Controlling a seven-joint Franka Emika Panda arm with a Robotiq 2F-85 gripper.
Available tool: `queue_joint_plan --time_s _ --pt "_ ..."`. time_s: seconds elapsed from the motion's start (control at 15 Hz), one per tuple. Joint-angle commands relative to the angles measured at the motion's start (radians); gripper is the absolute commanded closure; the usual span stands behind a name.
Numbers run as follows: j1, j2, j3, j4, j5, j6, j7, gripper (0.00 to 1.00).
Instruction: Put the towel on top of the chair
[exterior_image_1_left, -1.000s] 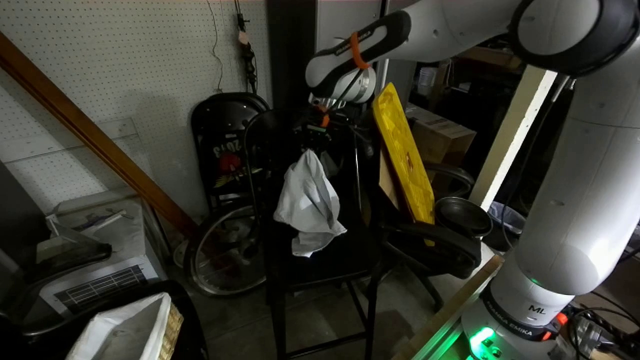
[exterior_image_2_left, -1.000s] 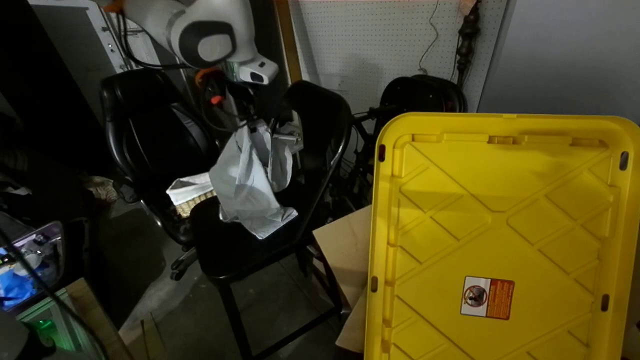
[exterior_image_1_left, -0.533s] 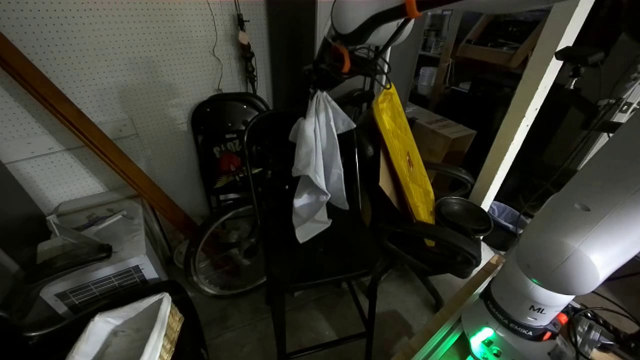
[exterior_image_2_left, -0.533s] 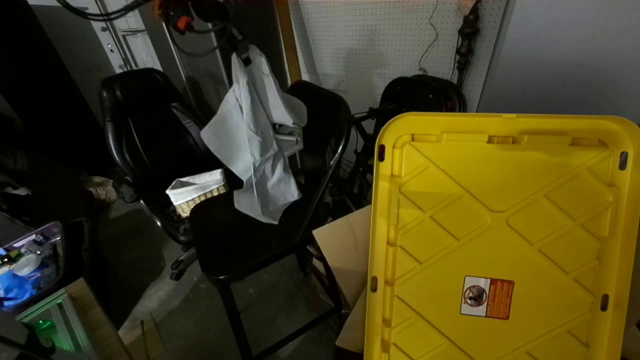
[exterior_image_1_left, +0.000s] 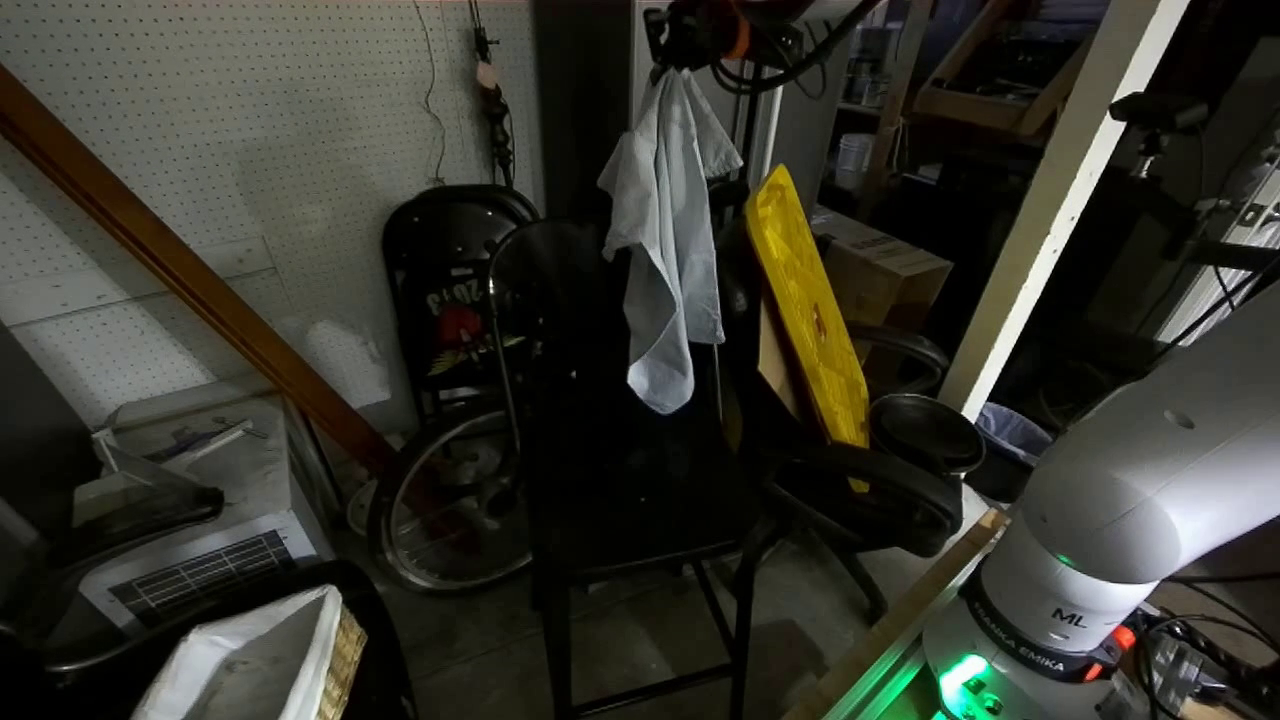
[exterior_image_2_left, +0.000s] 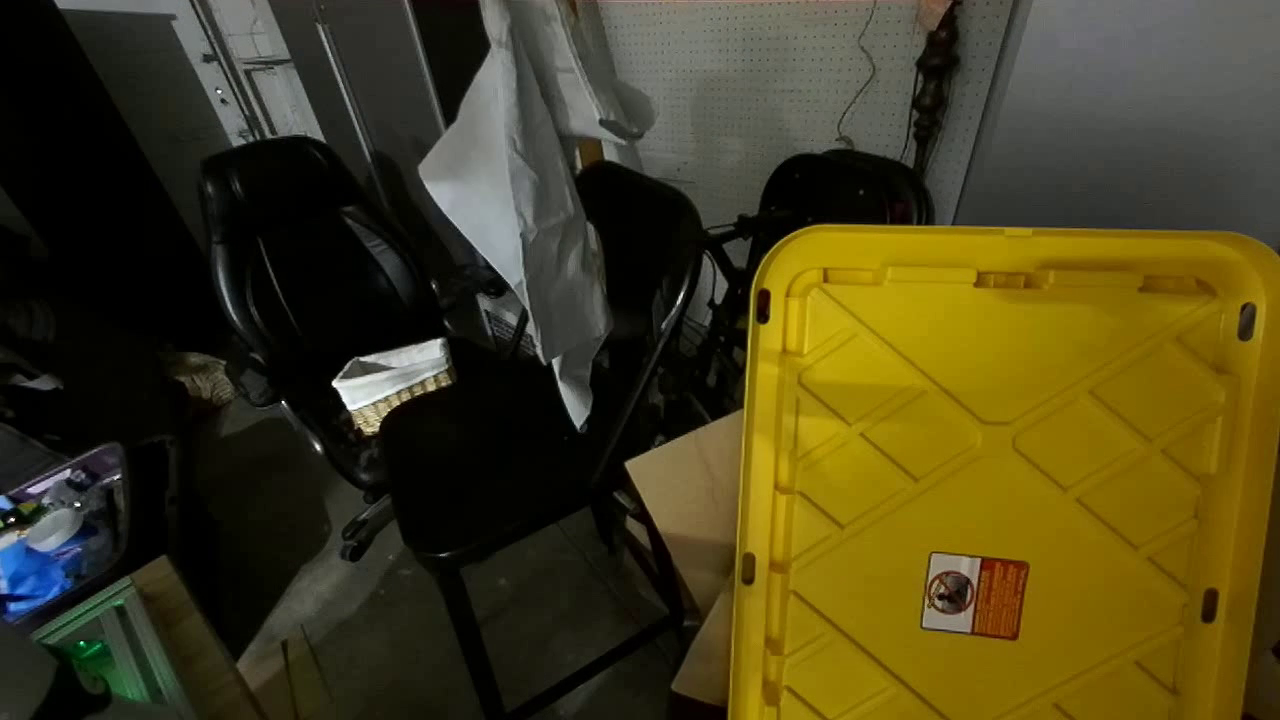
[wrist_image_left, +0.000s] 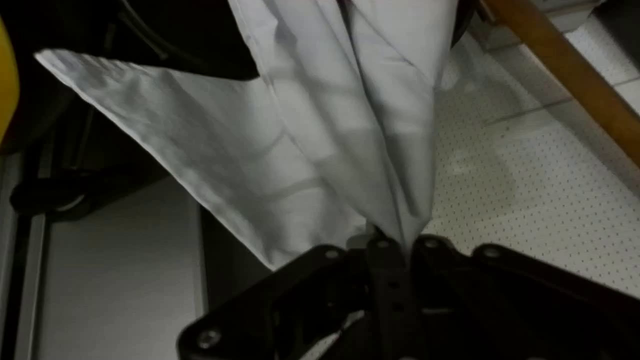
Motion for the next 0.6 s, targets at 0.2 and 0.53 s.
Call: queue_joint_plan --time_s 0.2,0.53 --pt "-0.028 0.028 -0.030 0.008 0.014 0.062 -0.030 0.96" --pt "-0.025 0.038 -0.030 0.017 0.014 0.063 -0.031 0.99"
